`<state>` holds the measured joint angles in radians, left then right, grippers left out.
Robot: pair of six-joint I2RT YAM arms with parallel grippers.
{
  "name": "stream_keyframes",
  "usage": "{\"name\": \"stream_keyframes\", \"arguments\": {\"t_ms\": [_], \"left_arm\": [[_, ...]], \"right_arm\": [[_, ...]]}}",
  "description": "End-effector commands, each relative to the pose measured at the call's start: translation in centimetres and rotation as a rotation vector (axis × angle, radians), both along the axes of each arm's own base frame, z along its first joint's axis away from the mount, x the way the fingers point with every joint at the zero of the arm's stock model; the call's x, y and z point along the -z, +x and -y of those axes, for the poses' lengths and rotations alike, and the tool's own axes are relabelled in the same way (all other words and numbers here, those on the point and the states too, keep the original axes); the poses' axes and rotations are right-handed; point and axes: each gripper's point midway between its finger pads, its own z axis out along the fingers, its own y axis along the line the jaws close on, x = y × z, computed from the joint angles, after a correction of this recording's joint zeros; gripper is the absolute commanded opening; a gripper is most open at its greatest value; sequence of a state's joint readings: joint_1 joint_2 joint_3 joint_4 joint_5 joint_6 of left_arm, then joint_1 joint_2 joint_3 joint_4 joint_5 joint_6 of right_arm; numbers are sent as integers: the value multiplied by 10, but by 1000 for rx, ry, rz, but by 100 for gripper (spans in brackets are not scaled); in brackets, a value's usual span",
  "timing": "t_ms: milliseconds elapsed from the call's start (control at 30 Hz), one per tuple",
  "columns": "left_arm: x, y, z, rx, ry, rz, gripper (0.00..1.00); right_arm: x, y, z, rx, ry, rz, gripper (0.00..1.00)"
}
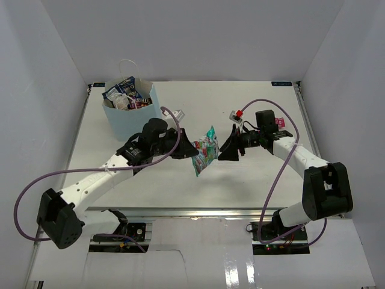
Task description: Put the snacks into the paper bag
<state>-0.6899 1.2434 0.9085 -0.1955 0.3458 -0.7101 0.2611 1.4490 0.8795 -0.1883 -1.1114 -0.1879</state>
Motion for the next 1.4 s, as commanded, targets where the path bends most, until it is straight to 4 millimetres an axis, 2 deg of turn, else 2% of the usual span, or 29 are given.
{"name": "stream_keyframes", "arguments": {"t_ms": [0, 33, 100, 133, 233, 267, 333, 367, 467, 500, 667, 700, 733, 867, 900, 933, 967, 1000, 1033, 1067, 1167, 1200, 1333, 1367], "left_arm": [[-54, 6, -31, -4, 129, 263, 0], [-73, 8, -35, 19, 152, 355, 0], [-89, 4, -47, 34, 202, 422, 0], [-113, 11, -56, 9, 236, 512, 0], [-134, 20, -78, -31, 353, 591, 0], [-161, 23, -84, -39, 375, 676, 0], [-176, 30, -96, -47, 462, 745, 0], [-202, 36, -106, -67, 516, 843, 0], [-231, 53, -127, -142, 647, 944, 0], [-252, 56, -133, -137, 702, 1033, 0], [-282, 86, -153, -105, 921, 1203, 0], [-288, 97, -166, -111, 930, 1220, 0], [-302, 100, -173, -113, 926, 1257, 0], [-306, 134, -194, -49, 918, 1271, 0], [-308, 143, -209, -68, 934, 1261, 0], [-317, 144, -207, -50, 904, 1294, 0], [-311, 158, -213, -44, 903, 1279, 0], [-311, 166, -229, -71, 915, 1266, 0], [-316, 167, -227, -46, 872, 1292, 0], [-314, 177, -239, -60, 873, 1289, 0], [-311, 188, -236, -27, 809, 1305, 0], [-308, 192, -242, -33, 807, 1295, 0], [-298, 192, -244, -17, 779, 1269, 0], [-290, 192, -244, -10, 768, 1249, 0]], "right_arm": [[-32, 0, -6, -62, 49, 87, 76], [-34, 2, -6, -63, 50, 102, 79], [-41, 5, -6, -61, 51, 125, 87], [-50, 8, -6, -57, 55, 155, 88], [-72, 15, -1, -51, 73, 211, 95], [-76, 16, 0, -54, 76, 239, 96], [-83, 18, 6, -47, 78, 272, 96], [-85, 19, 8, -46, 79, 284, 96], [-81, 20, 15, -32, 75, 299, 96], [-79, 21, 18, -23, 73, 293, 96], [-70, 20, 27, 1, 69, 281, 96], [-68, 20, 29, 6, 68, 276, 96], [-68, 20, 30, 8, 68, 281, 96], [-63, 20, 36, 22, 69, 271, 96], [-64, 20, 37, 24, 74, 272, 96], [-63, 20, 38, 27, 76, 269, 96], [-63, 21, 42, 37, 76, 268, 96], [-64, 21, 43, 38, 82, 268, 96], [-63, 20, 44, 40, 86, 265, 96], [-62, 21, 47, 49, 86, 265, 96], [-59, 23, 55, 67, 92, 259, 96], [-59, 23, 56, 70, 95, 256, 96], [-53, 22, 60, 77, 104, 243, 96], [-52, 26, 68, 103, 104, 242, 96]]}}
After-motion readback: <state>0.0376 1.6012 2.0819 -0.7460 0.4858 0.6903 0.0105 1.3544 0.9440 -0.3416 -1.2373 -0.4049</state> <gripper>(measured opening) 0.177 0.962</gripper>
